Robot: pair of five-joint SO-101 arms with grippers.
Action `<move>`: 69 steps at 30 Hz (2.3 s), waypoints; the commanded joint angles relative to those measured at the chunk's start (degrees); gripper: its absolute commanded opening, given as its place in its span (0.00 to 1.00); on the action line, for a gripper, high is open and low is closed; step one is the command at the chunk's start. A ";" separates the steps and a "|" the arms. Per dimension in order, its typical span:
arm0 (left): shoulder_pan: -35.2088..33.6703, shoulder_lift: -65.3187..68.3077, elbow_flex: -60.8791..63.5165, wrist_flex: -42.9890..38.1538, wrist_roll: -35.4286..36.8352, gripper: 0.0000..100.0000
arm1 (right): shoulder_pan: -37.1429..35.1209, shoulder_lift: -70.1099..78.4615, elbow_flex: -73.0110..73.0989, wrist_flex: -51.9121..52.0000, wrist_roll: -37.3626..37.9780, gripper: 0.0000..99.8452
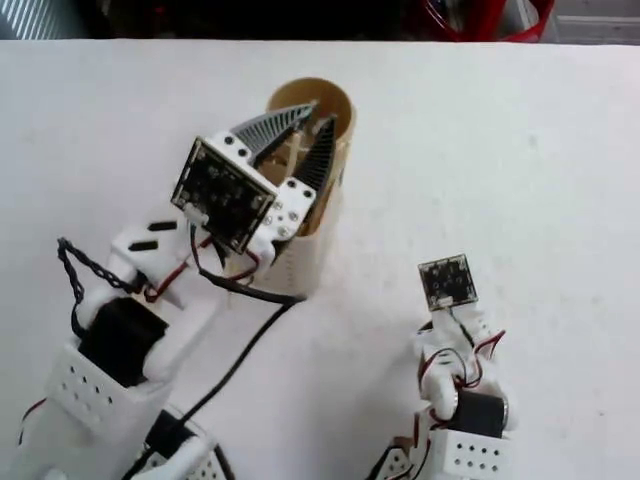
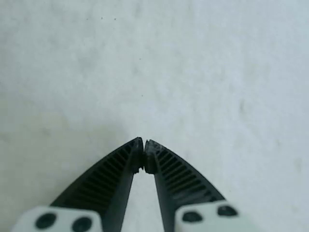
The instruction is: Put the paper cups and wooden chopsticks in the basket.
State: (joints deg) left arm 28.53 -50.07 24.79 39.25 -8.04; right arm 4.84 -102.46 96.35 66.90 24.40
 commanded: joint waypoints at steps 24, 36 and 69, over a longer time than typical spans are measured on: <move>-49.45 39.08 -0.97 17.93 -18.29 0.09 | 0.04 -0.13 0.53 -0.66 -0.09 0.02; -45.85 53.41 -3.60 17.76 -24.44 0.20 | 0.04 -0.13 0.53 -0.66 -0.09 0.02; -44.35 84.70 -34.55 34.81 -17.14 0.12 | 0.04 -0.13 0.53 -0.66 -0.09 0.02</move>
State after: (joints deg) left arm -16.04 31.08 -3.08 67.21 -27.30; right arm 4.84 -102.46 96.35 66.90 24.40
